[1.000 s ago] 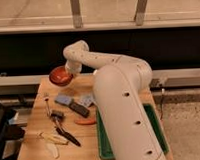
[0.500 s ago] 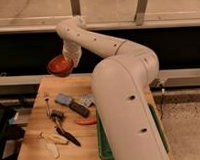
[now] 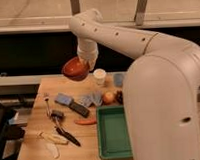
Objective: Stack bowls into tray
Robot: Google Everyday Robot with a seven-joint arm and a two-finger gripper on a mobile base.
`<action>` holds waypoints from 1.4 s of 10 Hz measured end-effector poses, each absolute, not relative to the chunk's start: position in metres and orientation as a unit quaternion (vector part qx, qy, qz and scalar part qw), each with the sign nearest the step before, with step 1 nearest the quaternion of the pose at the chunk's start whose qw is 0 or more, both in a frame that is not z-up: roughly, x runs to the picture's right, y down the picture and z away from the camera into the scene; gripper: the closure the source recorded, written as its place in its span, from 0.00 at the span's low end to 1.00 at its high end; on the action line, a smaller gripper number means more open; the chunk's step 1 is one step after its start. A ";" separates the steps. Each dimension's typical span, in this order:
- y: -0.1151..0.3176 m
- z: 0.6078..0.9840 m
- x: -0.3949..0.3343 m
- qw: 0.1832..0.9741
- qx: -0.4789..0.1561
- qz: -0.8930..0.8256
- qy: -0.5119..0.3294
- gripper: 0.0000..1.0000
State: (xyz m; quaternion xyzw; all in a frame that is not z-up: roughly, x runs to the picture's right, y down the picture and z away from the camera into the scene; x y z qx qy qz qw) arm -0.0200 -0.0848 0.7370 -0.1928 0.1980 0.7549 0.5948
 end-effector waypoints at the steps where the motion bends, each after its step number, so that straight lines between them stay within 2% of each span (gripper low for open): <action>1: -0.075 0.729 -0.005 0.586 -0.186 0.760 0.210 1.00; 9: -0.070 0.727 -0.006 0.584 -0.191 0.759 0.215 1.00; 14: -0.003 0.699 0.058 0.525 -0.193 0.793 0.243 1.00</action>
